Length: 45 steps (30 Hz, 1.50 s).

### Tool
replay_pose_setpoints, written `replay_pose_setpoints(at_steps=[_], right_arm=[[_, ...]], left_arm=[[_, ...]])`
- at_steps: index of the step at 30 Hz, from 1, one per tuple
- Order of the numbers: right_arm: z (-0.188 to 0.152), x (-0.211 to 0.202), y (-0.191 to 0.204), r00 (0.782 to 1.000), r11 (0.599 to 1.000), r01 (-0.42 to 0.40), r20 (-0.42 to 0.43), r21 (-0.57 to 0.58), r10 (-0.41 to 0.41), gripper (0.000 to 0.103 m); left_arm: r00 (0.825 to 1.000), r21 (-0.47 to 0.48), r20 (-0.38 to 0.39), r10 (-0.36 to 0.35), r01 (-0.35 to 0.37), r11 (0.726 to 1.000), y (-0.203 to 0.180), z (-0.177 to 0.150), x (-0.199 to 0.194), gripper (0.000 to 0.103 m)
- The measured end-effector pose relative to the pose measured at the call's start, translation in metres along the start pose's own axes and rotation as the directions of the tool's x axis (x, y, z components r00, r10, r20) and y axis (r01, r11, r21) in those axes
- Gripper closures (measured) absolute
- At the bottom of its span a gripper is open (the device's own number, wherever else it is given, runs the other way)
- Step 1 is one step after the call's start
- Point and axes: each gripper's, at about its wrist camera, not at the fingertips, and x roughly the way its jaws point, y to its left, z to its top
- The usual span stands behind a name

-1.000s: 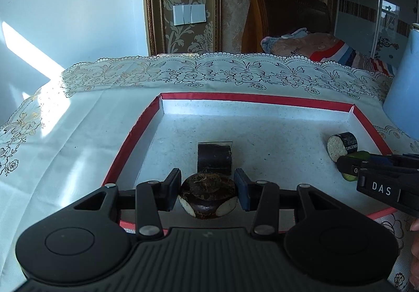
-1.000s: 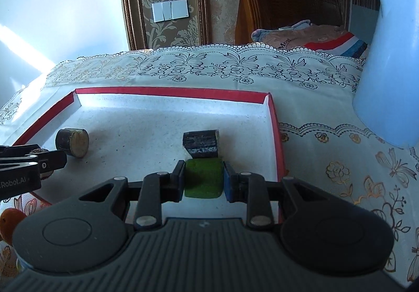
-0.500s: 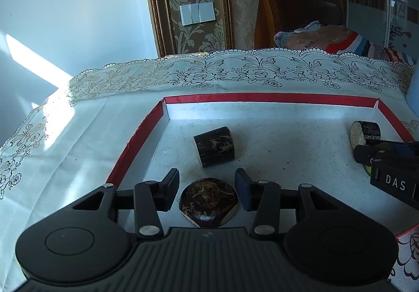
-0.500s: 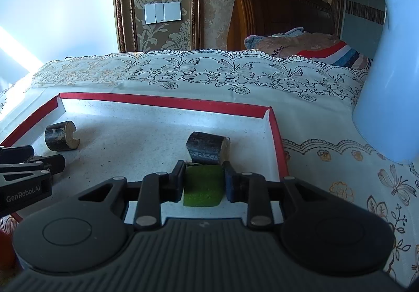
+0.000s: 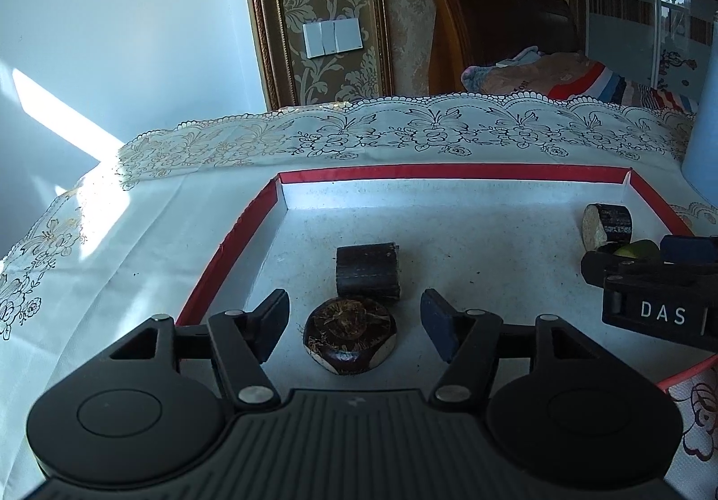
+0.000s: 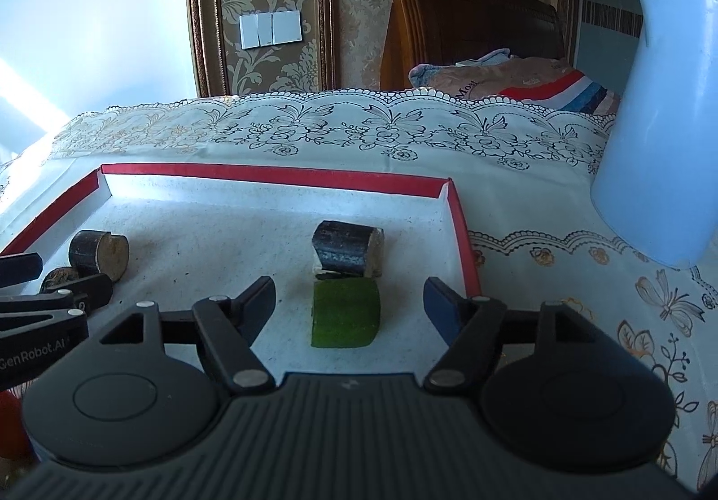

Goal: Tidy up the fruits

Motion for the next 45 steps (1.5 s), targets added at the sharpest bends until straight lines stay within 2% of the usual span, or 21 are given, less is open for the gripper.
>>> replay_pose_setpoints(at_steps=[4, 9, 12, 17, 20, 24, 26, 30, 38, 45], right_arm=[[-0.003, -0.004, 0.001, 1.0, 1.0, -0.008, 0.003, -0.002, 0.008, 0.022], [-0.007, -0.012, 0.007, 1.0, 0.999, 0.007, 0.029, -0.036, -0.006, 0.007], [-0.009, -0.016, 0.008, 0.999, 0.999, 0.014, 0.038, -0.05, -0.013, 0.005], [-0.011, -0.02, 0.007, 0.999, 0.999, 0.009, 0.039, -0.051, -0.007, 0.003], [-0.013, -0.022, 0.008, 0.999, 0.999, 0.002, 0.043, -0.052, 0.0, 0.0], [-0.016, -0.027, 0.01, 0.999, 0.998, 0.01, 0.046, -0.069, -0.006, 0.0], [-0.018, -0.03, 0.01, 0.999, 0.998, 0.005, 0.048, -0.069, -0.002, 0.0], [-0.022, -0.038, 0.008, 0.999, 0.998, -0.017, 0.047, -0.058, 0.019, 0.0], [-0.028, -0.052, 0.005, 0.998, 0.998, -0.044, 0.05, -0.042, 0.046, 0.0], [-0.034, -0.062, 0.001, 0.996, 0.997, -0.076, 0.053, -0.02, 0.077, 0.0]], left_arm=[[1.0, -0.003, 0.002, 0.009, -0.009, 1.0, 0.001, -0.001, 0.0, 0.039], [1.0, -0.011, 0.019, 0.022, -0.022, 1.0, 0.004, -0.002, -0.005, 0.039], [0.999, -0.024, 0.03, 0.023, -0.023, 0.999, 0.007, -0.003, -0.01, 0.032], [0.998, -0.026, 0.059, 0.033, -0.031, 0.999, 0.009, -0.006, -0.021, 0.031], [0.998, -0.047, 0.064, 0.011, -0.008, 0.999, 0.013, -0.009, -0.029, 0.031], [0.997, -0.07, 0.071, -0.01, 0.015, 0.997, 0.018, -0.013, -0.039, 0.031], [0.997, -0.07, 0.074, -0.015, 0.02, 0.997, 0.019, -0.015, -0.041, 0.026], [0.997, -0.061, 0.079, 0.004, 0.001, 0.998, 0.018, -0.019, -0.045, 0.026], [0.996, -0.093, 0.084, -0.021, 0.028, 0.995, 0.032, -0.032, -0.062, 0.026], [0.997, -0.12, 0.081, -0.015, 0.025, 0.992, 0.048, -0.046, -0.075, 0.026]])
